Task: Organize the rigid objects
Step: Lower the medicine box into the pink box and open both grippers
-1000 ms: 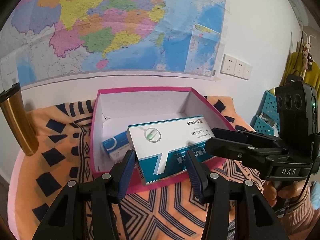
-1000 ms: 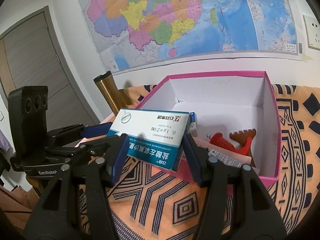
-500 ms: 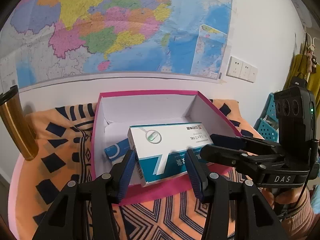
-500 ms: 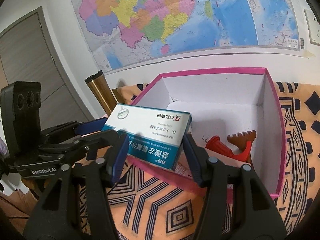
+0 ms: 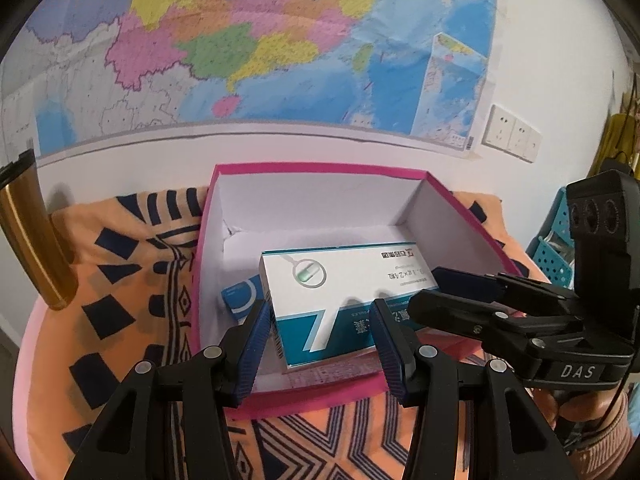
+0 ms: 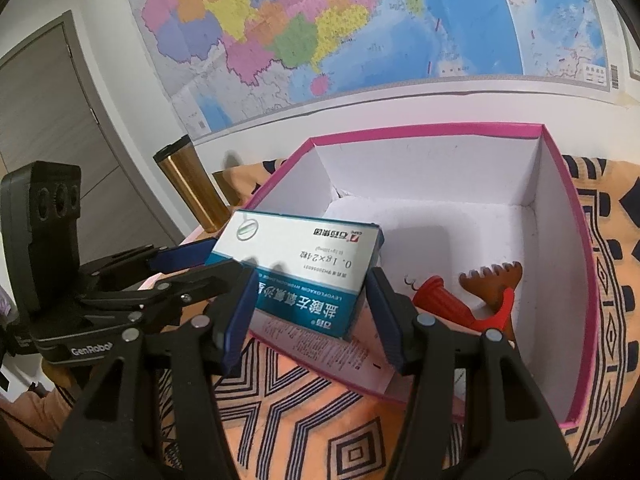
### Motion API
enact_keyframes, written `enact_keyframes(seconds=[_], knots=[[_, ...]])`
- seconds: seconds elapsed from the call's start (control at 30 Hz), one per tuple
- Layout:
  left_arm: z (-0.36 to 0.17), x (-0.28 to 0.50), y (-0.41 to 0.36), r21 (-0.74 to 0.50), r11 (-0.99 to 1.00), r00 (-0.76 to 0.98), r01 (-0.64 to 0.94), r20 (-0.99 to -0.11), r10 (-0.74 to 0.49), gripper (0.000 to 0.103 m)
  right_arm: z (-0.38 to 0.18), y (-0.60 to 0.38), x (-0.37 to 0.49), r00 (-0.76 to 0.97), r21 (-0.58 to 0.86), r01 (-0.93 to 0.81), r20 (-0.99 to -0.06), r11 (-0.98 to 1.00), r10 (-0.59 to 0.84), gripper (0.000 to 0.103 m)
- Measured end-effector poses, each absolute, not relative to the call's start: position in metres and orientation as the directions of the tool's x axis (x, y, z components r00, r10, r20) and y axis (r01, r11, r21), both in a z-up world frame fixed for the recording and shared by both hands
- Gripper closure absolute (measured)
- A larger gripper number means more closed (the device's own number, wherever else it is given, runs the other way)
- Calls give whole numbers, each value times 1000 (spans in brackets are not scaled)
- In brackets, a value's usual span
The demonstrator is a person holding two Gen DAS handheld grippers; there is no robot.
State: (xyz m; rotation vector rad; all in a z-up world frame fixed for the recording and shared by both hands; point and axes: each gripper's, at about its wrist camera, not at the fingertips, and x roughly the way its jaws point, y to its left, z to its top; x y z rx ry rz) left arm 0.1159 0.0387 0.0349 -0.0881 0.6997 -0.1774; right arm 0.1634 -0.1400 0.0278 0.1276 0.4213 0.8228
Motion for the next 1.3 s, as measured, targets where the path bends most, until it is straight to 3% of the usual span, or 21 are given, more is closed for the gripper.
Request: enact_keyframes(seconds=[0.67, 0.77, 0.87, 0.93, 1.0, 1.07, 1.13, 1.17, 1.27, 1.3], knots=[[18, 128, 44, -120, 989, 723, 91, -675, -148, 52, 18, -116, 181, 589, 249, -660, -414, 709, 694, 45], [18, 127, 43, -104, 991, 727, 84, -674, -132, 50, 18, -115, 183, 592, 250, -658, -412, 710, 693, 45], [19, 122, 41, -87, 993, 736, 78, -667, -116, 39, 18, -117, 182, 601, 241, -654, -409, 717, 686, 44], [21, 117, 42, -89, 993, 749, 82, -652, -120, 34, 18, -120, 179, 613, 235, -648, -404, 724, 679, 38], [24, 107, 42, -91, 992, 765, 85, -632, -123, 20, 19, -127, 172, 622, 232, -650, -386, 724, 682, 37], [26, 97, 42, -89, 992, 786, 86, -606, -123, 16, 20, -132, 163, 636, 215, -652, -367, 727, 679, 34], [28, 85, 39, -89, 991, 798, 103, -587, -136, 9, 20, -141, 147, 656, 189, -655, -337, 731, 675, 24], [28, 80, 38, -88, 990, 802, 108, -581, -140, 0, 21, -144, 141, 667, 176, -655, -322, 735, 672, 21], [28, 64, 33, -77, 992, 821, 100, -557, -126, 0, 19, -158, 114, 720, 127, -634, -265, 763, 642, 9], [26, 60, 32, -78, 992, 818, 95, -561, -123, 0, 17, -160, 109, 728, 120, -629, -256, 768, 636, 1]])
